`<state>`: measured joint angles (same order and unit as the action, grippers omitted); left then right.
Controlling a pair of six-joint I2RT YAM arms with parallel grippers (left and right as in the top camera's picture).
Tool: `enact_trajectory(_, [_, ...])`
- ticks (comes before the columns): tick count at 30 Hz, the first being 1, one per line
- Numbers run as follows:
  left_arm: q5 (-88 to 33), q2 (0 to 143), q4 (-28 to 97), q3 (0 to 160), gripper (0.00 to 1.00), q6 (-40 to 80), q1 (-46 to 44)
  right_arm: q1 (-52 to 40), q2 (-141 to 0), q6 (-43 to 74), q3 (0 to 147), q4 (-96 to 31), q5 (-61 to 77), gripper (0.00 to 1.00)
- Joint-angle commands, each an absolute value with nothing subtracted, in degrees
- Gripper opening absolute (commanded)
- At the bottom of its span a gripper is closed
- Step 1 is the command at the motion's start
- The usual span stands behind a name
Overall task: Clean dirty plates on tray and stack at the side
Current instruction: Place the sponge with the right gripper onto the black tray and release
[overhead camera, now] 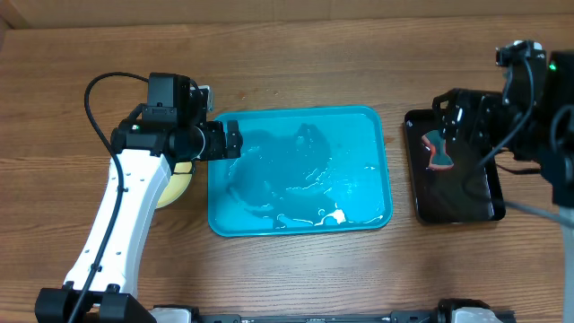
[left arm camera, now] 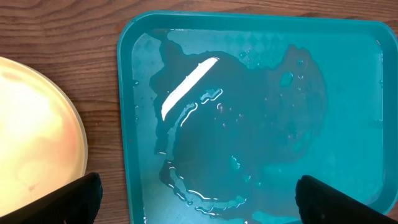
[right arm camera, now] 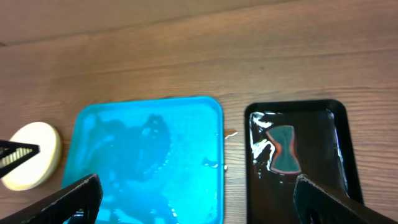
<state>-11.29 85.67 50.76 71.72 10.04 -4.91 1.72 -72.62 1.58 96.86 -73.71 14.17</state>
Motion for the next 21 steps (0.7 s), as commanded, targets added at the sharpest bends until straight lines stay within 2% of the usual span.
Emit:
enact_trajectory(1, [-11.0, 86.1, 50.6, 72.2, 1.0, 9.2, -5.0, 1.5, -71.4, 2.2, 97.5, -73.7, 16.4, 1.0])
enact_trajectory(11, [-10.9, 86.1, 50.6, 72.2, 1.0, 9.2, -5.0, 1.3, -71.3, 2.0, 97.4, -70.7, 18.0, 1.0])
enact_trajectory(16, [-11.0, 86.1, 50.6, 72.2, 1.0, 9.2, -5.0, -0.1, -69.2, 1.7, 93.8, -62.1, 17.0, 1.0])
enact_trajectory(21, [-10.9, 86.1, 50.6, 72.2, 1.0, 9.2, -5.0, -3.0, -61.1, 1.7, 80.6, -48.4, 12.5, 1.0])
